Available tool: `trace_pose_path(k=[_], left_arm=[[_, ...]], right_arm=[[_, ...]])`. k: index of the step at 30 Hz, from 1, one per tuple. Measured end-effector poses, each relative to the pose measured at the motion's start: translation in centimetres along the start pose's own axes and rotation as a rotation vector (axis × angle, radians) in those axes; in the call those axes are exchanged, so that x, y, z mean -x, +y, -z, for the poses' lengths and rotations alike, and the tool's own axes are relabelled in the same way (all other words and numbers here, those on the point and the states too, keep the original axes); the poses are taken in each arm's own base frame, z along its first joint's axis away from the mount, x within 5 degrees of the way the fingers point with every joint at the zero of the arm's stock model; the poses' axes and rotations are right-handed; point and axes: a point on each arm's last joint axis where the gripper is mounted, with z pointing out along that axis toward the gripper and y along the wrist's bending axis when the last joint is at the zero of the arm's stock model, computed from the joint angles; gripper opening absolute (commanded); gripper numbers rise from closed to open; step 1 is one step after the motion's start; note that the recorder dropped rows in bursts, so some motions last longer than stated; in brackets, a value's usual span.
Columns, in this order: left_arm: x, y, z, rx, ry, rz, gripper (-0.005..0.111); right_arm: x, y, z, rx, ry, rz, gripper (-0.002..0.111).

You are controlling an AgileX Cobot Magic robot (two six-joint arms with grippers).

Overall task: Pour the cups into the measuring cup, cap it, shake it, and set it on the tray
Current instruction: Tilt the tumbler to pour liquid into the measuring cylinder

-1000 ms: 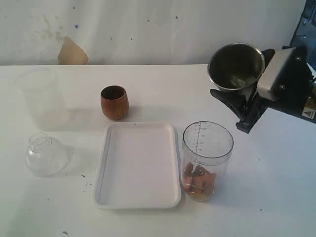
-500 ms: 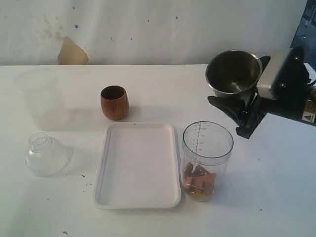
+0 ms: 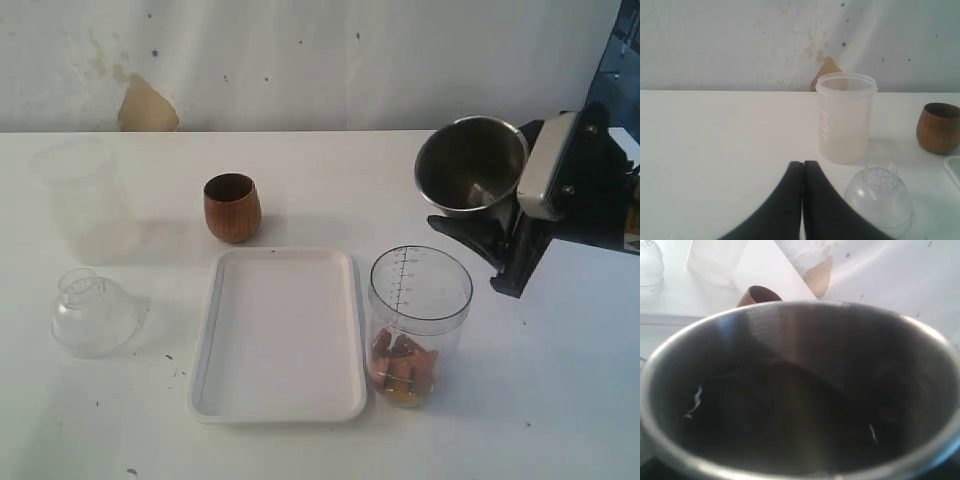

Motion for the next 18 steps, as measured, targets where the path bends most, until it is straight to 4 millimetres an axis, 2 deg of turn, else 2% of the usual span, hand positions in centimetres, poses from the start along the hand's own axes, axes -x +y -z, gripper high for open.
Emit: trace_pose_path(k=[18], left_arm=[[0.0, 0.0, 0.0, 0.0, 0.0, 0.0, 0.001]], right_arm=[[-0.06, 0.05, 0.0, 0.006, 0.006, 0.181, 0.0]])
